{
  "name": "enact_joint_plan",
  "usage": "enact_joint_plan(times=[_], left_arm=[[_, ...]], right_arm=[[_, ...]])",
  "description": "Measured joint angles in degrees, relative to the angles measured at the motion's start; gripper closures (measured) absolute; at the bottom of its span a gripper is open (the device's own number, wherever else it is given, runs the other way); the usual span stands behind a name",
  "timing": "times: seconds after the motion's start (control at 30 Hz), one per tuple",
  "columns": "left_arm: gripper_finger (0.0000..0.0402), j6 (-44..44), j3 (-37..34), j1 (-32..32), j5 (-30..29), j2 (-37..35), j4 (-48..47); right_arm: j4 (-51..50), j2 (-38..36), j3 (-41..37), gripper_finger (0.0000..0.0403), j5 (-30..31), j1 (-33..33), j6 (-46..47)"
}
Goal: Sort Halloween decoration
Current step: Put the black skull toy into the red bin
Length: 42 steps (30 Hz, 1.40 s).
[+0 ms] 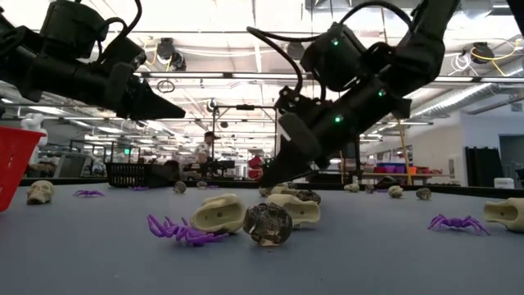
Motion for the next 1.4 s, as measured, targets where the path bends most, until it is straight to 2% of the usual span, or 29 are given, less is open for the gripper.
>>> enact_joint_plan(times=[0.3, 0.63, 0.77, 1.1, 1.4], left_arm=[[0.0395, 0.0, 0.0, 0.0, 0.0, 0.0, -0.5], [0.0395, 0.0, 0.0, 0.0, 0.0, 0.0, -1.7], [0.0395, 0.0, 0.0, 0.0, 0.0, 0.0, -1.7], [0.0395, -0.1, 0.0, 0.0, 0.0, 0.0, -1.9], [0.0395, -0.1, 0.0, 0.0, 0.1, 0.0, -2.1]], right_arm=[[2.4, 1.2, -0.1, 0.0361, -0.7, -0.4, 0.9], [-0.7, 0.7, -0.3, 0.0285, -1.2, -0.6, 0.9], [-2.0, 0.6, -0.2, 0.0266, -1.1, -0.6, 0.8], [-4.1, -0.6, -0.3, 0.0265, -1.1, -0.6, -0.9], [-8.5, -6.2, -0.3, 0.0257, -1.0, -0.7, -0.2]])
